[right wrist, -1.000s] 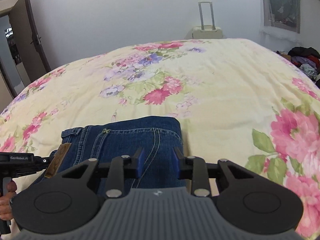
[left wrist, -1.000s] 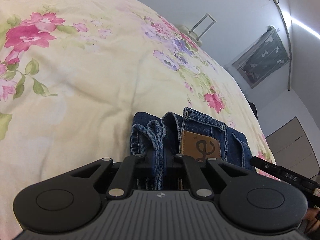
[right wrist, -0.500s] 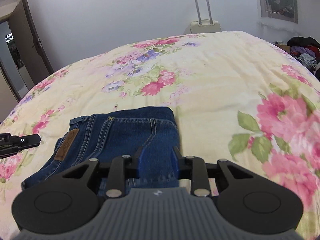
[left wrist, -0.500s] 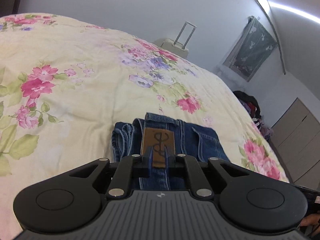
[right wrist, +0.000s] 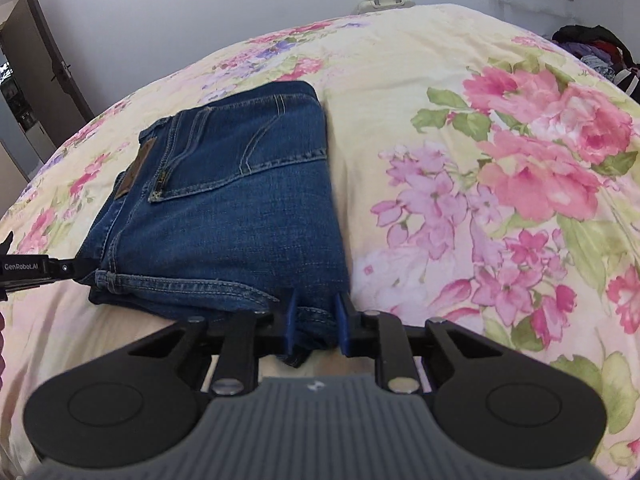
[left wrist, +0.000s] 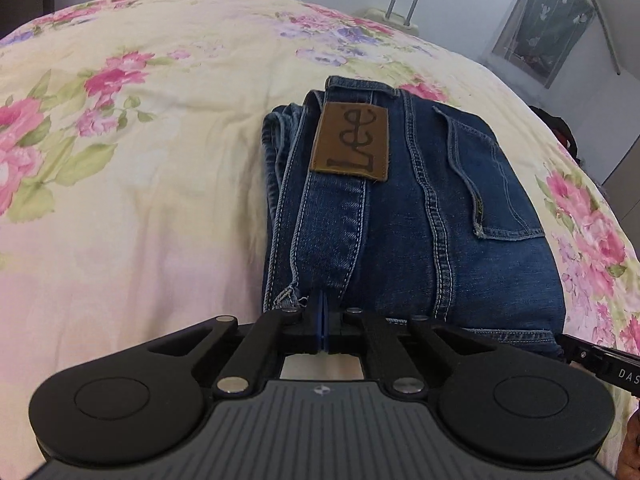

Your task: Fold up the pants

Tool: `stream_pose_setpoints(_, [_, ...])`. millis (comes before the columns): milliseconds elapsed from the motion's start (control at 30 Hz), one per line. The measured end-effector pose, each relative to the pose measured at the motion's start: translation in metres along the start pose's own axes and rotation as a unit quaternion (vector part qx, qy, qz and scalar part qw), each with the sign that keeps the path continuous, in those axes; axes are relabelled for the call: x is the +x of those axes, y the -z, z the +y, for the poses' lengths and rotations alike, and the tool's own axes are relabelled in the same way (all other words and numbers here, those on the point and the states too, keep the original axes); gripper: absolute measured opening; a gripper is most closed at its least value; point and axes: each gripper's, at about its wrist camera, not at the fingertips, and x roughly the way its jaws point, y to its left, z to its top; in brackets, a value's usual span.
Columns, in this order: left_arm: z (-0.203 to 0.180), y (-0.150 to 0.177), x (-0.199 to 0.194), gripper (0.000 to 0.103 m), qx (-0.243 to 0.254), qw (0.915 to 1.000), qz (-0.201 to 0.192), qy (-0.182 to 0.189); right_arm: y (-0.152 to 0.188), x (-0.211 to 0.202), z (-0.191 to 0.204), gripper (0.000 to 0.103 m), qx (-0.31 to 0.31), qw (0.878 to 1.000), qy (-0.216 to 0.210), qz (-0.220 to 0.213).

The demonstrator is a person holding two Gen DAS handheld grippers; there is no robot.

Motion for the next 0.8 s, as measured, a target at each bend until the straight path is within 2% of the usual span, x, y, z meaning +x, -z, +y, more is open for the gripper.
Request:
stream_pose_setpoints(100, [0.001,0.002,0.004,0.006,-0.005,1.0000,0.003,-0.006,0.005,0.012,-0.007,0.016,0.012,1.000,-0.007,0.007])
stream_pose_setpoints(267, [-0.007,0.000,-0.007,0.006,0.002,0.9996,0.015,-0.024,0.006,0.010,0.001,0.016,-0.012,1.000,0.008,0.003])
stream_pose_setpoints(333, [-0.008,-0.001,-0.021,0.006,0.009,0.9996,0.001,-0.027,0.004,0.003,0.000,0.017,-0.008,1.000,0.008,-0.002])
stream_pose_setpoints(367, [-0.006,-0.003,-0.031,0.006,0.002,0.9995,-0.019,-0.024,0.002,-0.002,-0.004,0.017,0.001,1.000,0.004,-0.005])
stream_pose_setpoints(400, [-0.002,-0.005,-0.041,0.012,-0.009,0.9992,-0.037,-0.016,0.001,-0.010,-0.007,0.017,0.012,1.000,-0.001,-0.011])
stream_pose_setpoints(433, [0.002,-0.007,-0.050,0.028,-0.027,0.9982,-0.053,-0.007,0.001,-0.016,-0.011,0.021,0.022,1.000,-0.005,-0.017])
stream_pose_setpoints(467, [0.007,-0.010,-0.057,0.041,-0.047,0.9967,-0.067,-0.003,0.000,-0.023,-0.016,0.030,0.033,0.999,-0.011,-0.026])
stream_pose_setpoints(500, [0.011,-0.011,-0.062,0.062,-0.063,0.9949,-0.079,0.003,-0.001,-0.029,-0.020,0.034,0.044,0.998,-0.017,-0.037])
stream_pose_setpoints(533, [0.016,-0.014,-0.066,0.070,-0.079,0.9926,-0.091,0.013,-0.002,-0.034,-0.024,0.039,0.058,0.997,-0.025,-0.050])
stream_pose_setpoints(633, [0.029,-0.027,-0.060,0.077,-0.106,0.9888,-0.097,0.040,-0.011,-0.037,-0.036,0.044,0.108,0.989,-0.067,-0.075])
stream_pose_setpoints(700, [0.035,-0.039,-0.048,0.083,-0.111,0.9888,-0.087,0.048,-0.020,-0.029,-0.040,0.046,0.132,0.984,-0.096,-0.077])
stream_pose_setpoints(800, [0.040,-0.050,-0.028,0.086,-0.107,0.9899,-0.071,0.060,-0.034,-0.011,-0.043,0.051,0.153,0.978,-0.124,-0.074])
